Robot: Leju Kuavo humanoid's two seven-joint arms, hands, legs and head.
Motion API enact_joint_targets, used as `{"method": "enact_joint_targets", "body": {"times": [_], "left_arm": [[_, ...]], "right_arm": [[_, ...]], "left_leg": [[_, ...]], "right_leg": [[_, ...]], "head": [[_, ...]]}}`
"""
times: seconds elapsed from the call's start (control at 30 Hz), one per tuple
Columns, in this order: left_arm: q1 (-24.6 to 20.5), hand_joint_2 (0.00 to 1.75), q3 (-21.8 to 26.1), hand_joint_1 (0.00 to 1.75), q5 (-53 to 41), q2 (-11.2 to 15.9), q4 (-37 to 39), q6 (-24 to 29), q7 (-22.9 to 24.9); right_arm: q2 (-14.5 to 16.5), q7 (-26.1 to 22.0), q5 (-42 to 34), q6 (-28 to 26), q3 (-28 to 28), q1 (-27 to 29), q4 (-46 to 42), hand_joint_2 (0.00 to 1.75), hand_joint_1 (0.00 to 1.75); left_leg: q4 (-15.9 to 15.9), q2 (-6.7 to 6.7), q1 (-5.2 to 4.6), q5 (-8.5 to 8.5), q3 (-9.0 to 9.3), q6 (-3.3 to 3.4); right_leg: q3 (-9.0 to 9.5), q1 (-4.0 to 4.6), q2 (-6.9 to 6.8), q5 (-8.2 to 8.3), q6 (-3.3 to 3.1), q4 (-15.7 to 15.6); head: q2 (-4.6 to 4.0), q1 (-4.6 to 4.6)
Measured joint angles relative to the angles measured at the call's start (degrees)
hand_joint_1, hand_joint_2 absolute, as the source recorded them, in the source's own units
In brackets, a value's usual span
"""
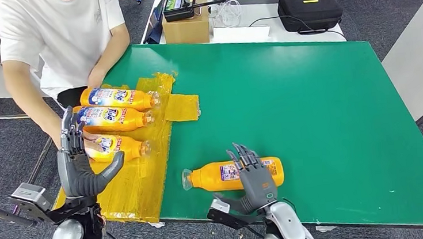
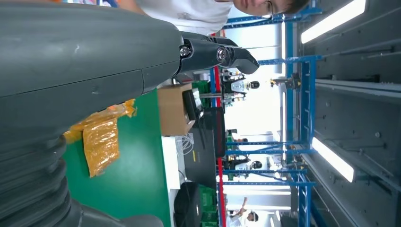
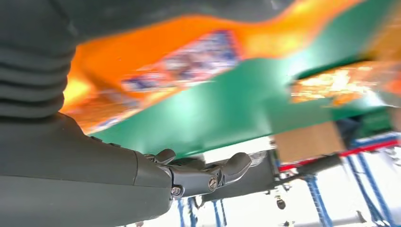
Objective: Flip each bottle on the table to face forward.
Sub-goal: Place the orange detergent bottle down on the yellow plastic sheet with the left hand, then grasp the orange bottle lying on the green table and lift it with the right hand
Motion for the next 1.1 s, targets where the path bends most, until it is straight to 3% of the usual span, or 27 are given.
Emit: {"method": "enact_joint_targets", "body": {"times": [0.17, 0.37, 0.63, 1.0, 1.1], "left_arm": [[1.5, 1.75, 0.3, 0.00, -0.6, -0.5, -1.8, 0.2, 0.0], [1.7, 1.75, 0.7, 0.00, -0.6, -0.9, -2.2, 0.0, 0.0], [0.9, 1.75, 0.6, 0.00, -0.6, -1.1, -1.8, -0.5, 0.4], [-0.2, 1.75, 0.3, 0.00, -0.5, -1.0, -0.1, -0.6, 0.5], [-0.7, 1.75, -0.1, 0.00, -0.5, -1.0, 0.6, -0.6, 0.5]], "right_arm": [[-3.8, 2.2, 3.9, 2.8, -2.6, 1.9, -5.3, 1.75, 0.00], [-6.0, 3.1, 4.1, 5.4, -4.7, 1.9, -7.0, 1.75, 0.00], [-6.4, 0.4, -1.9, 9.9, -5.6, -2.2, -0.4, 1.75, 0.00], [-5.8, -1.8, -4.4, 14.1, -4.5, -8.8, 9.3, 1.75, 0.02], [-5.3, -2.5, -4.5, 14.7, -3.7, -10.7, 12.1, 1.75, 1.16]], "left_leg": [[0.0, 0.01, 0.00, 0.00, 0.00, 0.00], [0.0, 0.01, 0.01, 0.01, 0.01, 0.00], [0.0, 0.01, 0.00, 0.01, 0.01, 0.00], [0.0, 0.03, 0.01, 0.01, 0.07, 0.01], [0.0, 0.04, 0.01, 0.02, 0.13, 0.01]], "right_leg": [[0.00, 0.00, 0.00, 0.00, 0.00, 0.0], [0.01, 0.01, 0.00, 0.01, 0.00, 0.0], [0.01, 0.00, 0.00, 0.01, 0.00, 0.0], [0.04, 0.01, 0.03, 0.01, -0.01, 0.0], [0.08, 0.01, 0.03, 0.01, -0.01, 0.0]], "head": [[0.00, -0.01], [0.00, 0.00], [0.01, -0.01], [0.00, -0.01], [0.00, -0.01]]}}
